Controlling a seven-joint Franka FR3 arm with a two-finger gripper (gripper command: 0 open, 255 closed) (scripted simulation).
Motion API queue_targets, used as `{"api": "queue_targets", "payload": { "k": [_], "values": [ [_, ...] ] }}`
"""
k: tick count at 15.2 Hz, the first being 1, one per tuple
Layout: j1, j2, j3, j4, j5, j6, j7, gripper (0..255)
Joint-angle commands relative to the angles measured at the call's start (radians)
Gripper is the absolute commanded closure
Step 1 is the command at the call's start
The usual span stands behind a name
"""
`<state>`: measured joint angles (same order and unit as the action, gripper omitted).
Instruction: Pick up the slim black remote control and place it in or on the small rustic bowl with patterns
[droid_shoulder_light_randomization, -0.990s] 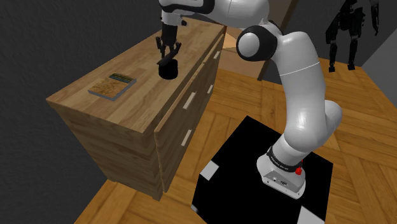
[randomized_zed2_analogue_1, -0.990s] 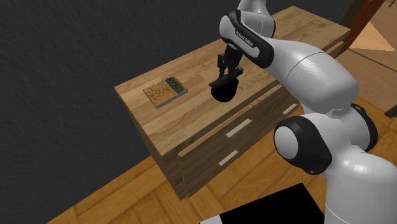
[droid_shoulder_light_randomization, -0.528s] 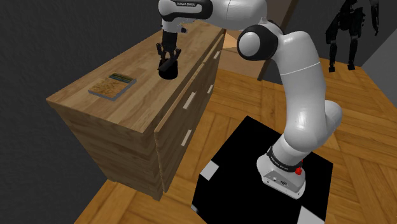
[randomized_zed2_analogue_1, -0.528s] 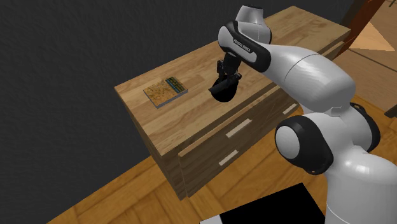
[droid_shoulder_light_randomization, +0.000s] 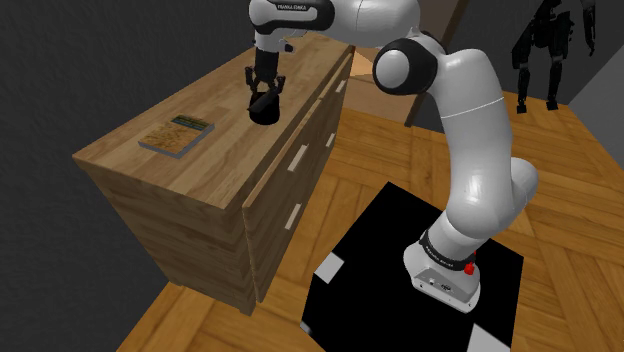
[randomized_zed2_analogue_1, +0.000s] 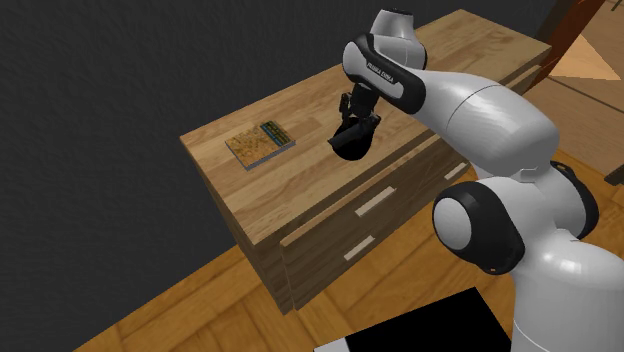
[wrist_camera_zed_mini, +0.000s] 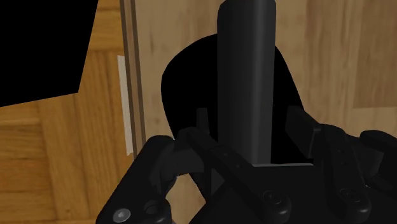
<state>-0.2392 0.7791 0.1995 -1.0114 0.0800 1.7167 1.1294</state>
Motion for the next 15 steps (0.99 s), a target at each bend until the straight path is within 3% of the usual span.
{"api": "queue_targets", "payload": {
  "k": [1, 5, 9, 15],
  "values": [
    [0.0, 0.001, 0.0, 0.0, 0.0, 0.0, 0.0, 0],
    [0.0, 0.0, 0.0, -0.002, 0.0, 0.001, 0.0, 0],
    [0.004, 0.053, -0.002, 0.216, -0.007, -0.164, 0.008, 0],
    [0.004, 0.053, -0.002, 0.216, -0.007, -0.164, 0.008, 0]
  ]
}}
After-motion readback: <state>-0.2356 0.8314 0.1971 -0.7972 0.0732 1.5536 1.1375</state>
